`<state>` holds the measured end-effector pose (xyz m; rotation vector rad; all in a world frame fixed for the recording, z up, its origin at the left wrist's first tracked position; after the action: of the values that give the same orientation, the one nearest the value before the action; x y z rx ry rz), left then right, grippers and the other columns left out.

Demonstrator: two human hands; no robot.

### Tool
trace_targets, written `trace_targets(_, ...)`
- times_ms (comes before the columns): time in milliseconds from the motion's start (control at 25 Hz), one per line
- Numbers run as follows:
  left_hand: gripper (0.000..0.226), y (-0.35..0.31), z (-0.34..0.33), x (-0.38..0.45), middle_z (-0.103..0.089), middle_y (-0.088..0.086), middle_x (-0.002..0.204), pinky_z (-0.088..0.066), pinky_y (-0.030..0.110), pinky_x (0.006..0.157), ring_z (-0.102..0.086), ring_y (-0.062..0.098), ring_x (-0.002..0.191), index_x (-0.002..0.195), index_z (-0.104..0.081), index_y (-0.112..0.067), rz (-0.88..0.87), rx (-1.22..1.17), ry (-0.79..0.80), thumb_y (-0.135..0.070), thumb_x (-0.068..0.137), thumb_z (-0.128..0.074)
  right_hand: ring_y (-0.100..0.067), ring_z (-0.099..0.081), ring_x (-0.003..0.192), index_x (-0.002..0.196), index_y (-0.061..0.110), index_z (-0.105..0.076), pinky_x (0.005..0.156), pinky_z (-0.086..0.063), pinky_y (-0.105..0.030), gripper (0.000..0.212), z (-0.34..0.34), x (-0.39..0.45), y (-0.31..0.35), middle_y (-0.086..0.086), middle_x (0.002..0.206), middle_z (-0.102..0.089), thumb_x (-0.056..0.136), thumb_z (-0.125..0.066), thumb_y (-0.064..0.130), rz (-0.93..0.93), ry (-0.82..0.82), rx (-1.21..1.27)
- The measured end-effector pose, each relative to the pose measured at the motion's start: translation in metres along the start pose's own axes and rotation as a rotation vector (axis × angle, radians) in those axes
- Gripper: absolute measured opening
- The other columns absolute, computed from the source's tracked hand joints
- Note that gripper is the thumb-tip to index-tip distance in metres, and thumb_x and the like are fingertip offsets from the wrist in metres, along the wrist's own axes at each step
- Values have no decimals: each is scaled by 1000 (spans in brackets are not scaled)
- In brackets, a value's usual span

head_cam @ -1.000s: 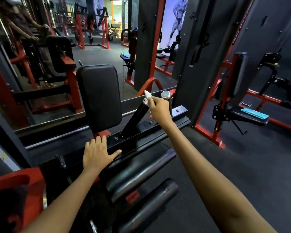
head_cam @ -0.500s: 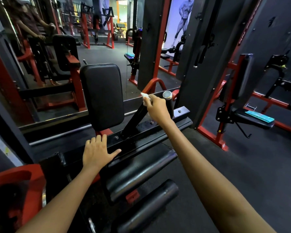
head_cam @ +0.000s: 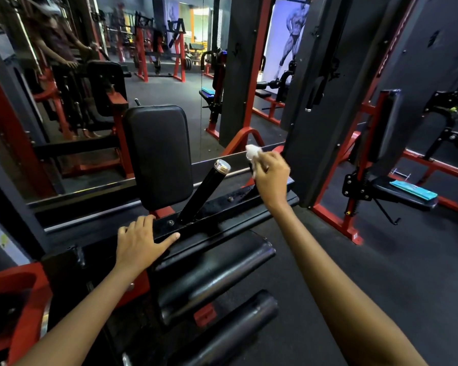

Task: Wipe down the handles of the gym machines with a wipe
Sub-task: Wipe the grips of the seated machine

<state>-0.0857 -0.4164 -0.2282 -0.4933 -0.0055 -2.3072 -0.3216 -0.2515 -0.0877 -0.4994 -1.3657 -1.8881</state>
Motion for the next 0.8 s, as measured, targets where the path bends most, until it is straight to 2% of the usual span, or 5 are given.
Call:
trace_targets(200,74,-49,17,16,-46,11,133,-33,51,99,-47,33,122,131,-44,-6,118,-326,-80,-59,81,-58,-17,-63,84,101,-5,-67,72,-35,-1,20,-6,24,-29,-18,100,-69,91,-54,6,29,168,-107)
trace_targets(320,81,-87,32,29,-43,12,137,-32,48,103,-44,30,126,134,-40,-5,-21,-413,-146,-64,80,-54,-8,-53,109,110,-1,-66,95,-42,-17,23,-4,19,-36,-10,122,-62,88,-57,2,218,237,-107)
trace_targets(440,84,-125,53,52,-40,13,140,-33,47,104,-42,28,129,135,-39,-5,-169,-434,-249,-66,77,-44,-10,-61,83,97,-1,-69,76,-48,-26,16,1,27,-41,-13,94,-70,89,-55,4,126,221,-27)
trace_targets(640,60,-164,70,91,-57,14,122,-41,49,99,-55,30,112,120,-55,-4,-448,-98,-382,-41,76,-69,-14,-58,103,108,-5,-65,88,-40,-15,24,-5,26,-23,-15,120,-62,87,-54,-5,245,325,-16)
trace_targets(800,45,-161,51,86,-57,12,107,-48,40,81,-54,30,89,105,-60,-4,-413,-126,-413,-27,69,-75,-24,-66,90,89,-5,-70,85,-49,-22,13,11,31,-37,-16,98,-69,82,-59,-5,364,212,-54)
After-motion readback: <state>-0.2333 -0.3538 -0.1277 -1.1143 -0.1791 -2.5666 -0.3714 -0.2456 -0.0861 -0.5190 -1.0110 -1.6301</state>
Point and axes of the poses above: each hand's wrist, its own x-axis towards the middle knuckle, its own z-axis out of the back of the hand, y = z × x, the point moved 3 cm from there along x, towards the middle knuckle
